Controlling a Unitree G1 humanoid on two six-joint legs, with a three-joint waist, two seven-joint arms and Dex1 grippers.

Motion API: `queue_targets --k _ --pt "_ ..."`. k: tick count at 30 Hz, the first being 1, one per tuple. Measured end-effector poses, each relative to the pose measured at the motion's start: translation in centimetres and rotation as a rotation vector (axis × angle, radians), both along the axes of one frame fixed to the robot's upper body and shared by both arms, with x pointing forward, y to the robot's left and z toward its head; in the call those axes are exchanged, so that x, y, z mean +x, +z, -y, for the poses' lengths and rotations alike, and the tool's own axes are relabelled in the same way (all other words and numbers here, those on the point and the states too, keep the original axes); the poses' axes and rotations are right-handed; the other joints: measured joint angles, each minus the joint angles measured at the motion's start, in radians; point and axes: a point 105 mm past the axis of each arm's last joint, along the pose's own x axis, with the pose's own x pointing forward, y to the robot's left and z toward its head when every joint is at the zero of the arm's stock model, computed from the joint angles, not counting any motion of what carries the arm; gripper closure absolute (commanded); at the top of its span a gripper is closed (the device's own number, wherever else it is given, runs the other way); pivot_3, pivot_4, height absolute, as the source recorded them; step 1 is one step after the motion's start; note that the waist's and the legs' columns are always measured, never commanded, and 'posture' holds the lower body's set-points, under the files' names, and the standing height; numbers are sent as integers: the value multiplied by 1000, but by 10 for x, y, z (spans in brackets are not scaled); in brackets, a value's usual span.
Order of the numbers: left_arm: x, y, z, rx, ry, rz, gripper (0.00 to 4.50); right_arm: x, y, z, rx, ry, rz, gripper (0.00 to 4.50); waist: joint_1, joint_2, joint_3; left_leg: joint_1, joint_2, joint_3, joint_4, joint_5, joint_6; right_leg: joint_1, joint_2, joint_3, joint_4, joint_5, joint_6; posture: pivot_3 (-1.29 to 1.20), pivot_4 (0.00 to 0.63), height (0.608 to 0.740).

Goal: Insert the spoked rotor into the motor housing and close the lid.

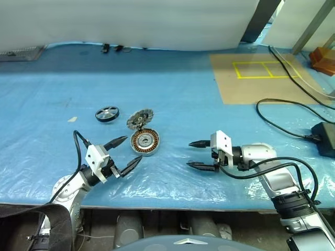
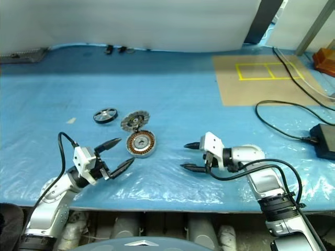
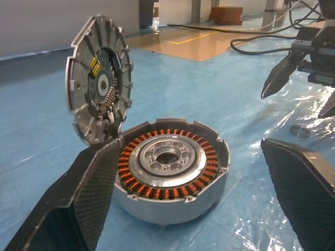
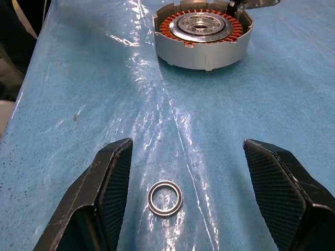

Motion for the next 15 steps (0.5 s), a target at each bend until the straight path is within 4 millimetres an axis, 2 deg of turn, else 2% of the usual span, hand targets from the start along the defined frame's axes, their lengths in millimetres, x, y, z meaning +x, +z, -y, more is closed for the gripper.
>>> queue_targets --k 4,15 --pt "-3 -4 -1 6 -2 -32 0 -8 -14 1 -23 10 -30 987 4 0 0 1 -1 0 -1 0 0 1 0 0 -2 0 0 0 150 740" --pt "1 6 4 6 -18 -33 0 -15 -25 10 -55 20 -27 987 1 0 0 0 -1 0 -1 0 0 2 0 -1 -2 0 0 0 150 740"
